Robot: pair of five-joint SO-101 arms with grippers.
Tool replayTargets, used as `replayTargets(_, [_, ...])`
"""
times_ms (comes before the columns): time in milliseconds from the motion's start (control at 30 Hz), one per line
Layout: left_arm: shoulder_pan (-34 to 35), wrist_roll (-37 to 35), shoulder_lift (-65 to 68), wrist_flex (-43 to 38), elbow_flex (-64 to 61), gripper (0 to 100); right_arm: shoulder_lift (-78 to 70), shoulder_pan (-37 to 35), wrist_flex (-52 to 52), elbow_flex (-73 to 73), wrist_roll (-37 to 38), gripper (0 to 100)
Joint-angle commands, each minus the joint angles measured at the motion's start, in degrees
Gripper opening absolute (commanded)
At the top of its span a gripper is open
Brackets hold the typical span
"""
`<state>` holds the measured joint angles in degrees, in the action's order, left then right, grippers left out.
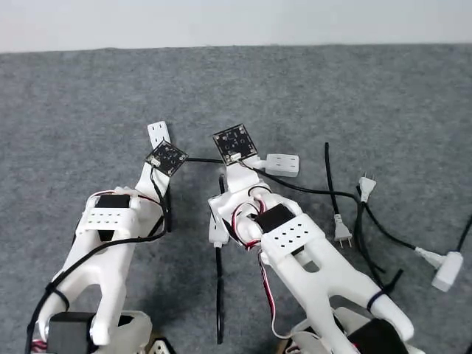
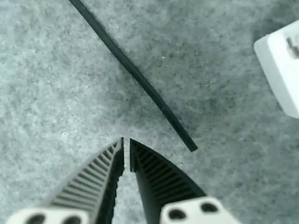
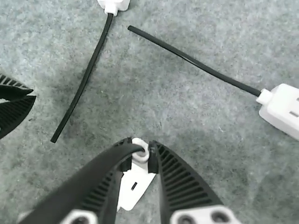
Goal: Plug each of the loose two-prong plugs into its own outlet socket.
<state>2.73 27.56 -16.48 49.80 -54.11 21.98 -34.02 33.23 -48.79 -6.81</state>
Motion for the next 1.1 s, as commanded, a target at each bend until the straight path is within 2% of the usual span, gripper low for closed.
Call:
replayTargets(0, [0.44, 0.44, -2.02, -1.41, 0.31, 1, 0.13, 0.66, -1.27, -0.09, 1.05, 0.8])
replayTargets(700, [0.62, 0.44, -2.02, -1.32, 0.31, 1, -2.07, 0.84, -0.31, -2.11, 2.81, 0.8])
replayTargets(867, [0.70, 0.44, -2.02, -1.32, 0.31, 1, -4.97, -1.36, 4.18, -0.70, 5.89, 0.8])
replayTargets(1067, [0.70, 0.44, -2.02, -1.32, 0.31, 1, -5.85, -1.63, 3.74, -0.53, 7.38, 0.8])
